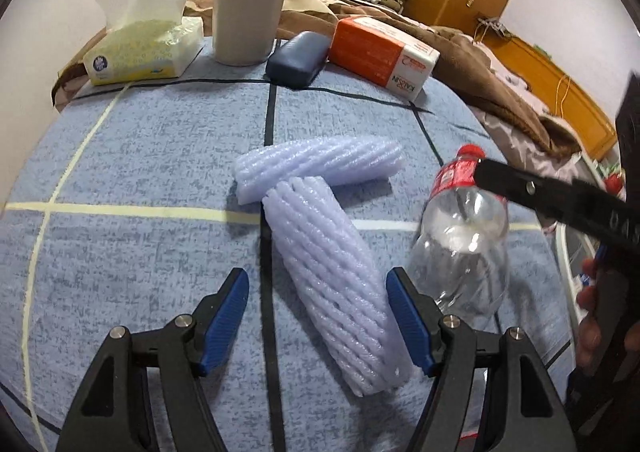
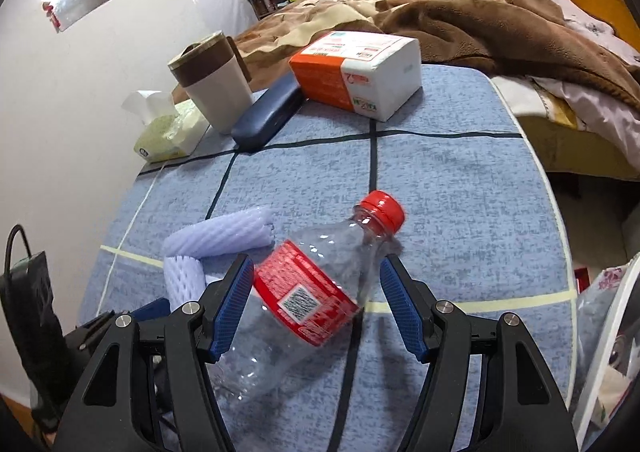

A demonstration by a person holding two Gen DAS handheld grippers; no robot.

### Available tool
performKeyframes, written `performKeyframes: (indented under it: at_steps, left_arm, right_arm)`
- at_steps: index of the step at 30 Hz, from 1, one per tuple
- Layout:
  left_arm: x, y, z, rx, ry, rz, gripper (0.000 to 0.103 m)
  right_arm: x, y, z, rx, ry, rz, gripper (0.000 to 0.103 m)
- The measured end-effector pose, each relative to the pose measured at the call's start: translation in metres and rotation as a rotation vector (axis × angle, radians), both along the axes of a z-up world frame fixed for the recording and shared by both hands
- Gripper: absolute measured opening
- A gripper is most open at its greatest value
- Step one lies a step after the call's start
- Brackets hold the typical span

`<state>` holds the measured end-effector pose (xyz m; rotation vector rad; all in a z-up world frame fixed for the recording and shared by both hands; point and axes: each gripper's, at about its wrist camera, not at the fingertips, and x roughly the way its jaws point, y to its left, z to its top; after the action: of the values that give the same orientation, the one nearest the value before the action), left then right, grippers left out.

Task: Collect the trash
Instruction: 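Grasp the red-label plastic bottle with the right tool while the left tool grasps the white foam net sleeve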

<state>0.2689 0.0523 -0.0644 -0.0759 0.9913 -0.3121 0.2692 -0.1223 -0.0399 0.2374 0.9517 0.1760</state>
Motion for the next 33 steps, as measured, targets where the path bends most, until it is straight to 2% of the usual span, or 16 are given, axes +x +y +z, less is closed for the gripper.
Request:
performKeyframes:
  at_steps: [2, 10, 14, 20, 23, 25, 32, 33]
  left_arm:
    - [-0.002, 0.003, 0.000, 0.024, -0.005, 0.001, 0.073]
    - [-0.007, 0.016, 0.001, 0.031, 0.000, 0.026, 0.075]
    - [-0.007, 0.020, 0.001, -0.013, 0.011, 0.065, 0.075]
    - [-0.008, 0.005, 0.000, -0.007, 0.017, 0.073, 0.075]
    - [-0.011, -0.009, -0.001, 0.073, 0.002, 0.074, 0.075]
    - [-0.013, -0.013, -0.002, 0.086, 0.000, 0.077, 0.075]
    - [-0.014, -0.011, -0.001, 0.061, 0.002, 0.094, 0.073]
    - [-0.014, -0.010, -0.001, 0.049, 0.000, 0.097, 0.067]
  right_arm:
    - [0.001, 0.006, -0.001, -0.036, 0.009, 0.007, 0.067]
    - [-0.007, 0.012, -0.004, -0.164, 0.040, 0.081, 0.070]
    - [-0.022, 0.008, 0.001, -0.243, 0.014, 0.107, 0.070]
    - [-0.040, -0.012, 0.003, -0.209, 0.026, 0.069, 0.072]
    - [-0.046, -0.018, -0.001, -0.208, 0.028, 0.055, 0.073]
    - [-0.049, -0.020, -0.003, -0.199, 0.031, 0.062, 0.074]
    - [-0.052, -0.022, -0.005, -0.216, 0.013, 0.116, 0.074]
    - [-0.054, -0.023, -0.005, -0.219, 0.011, 0.120, 0.074]
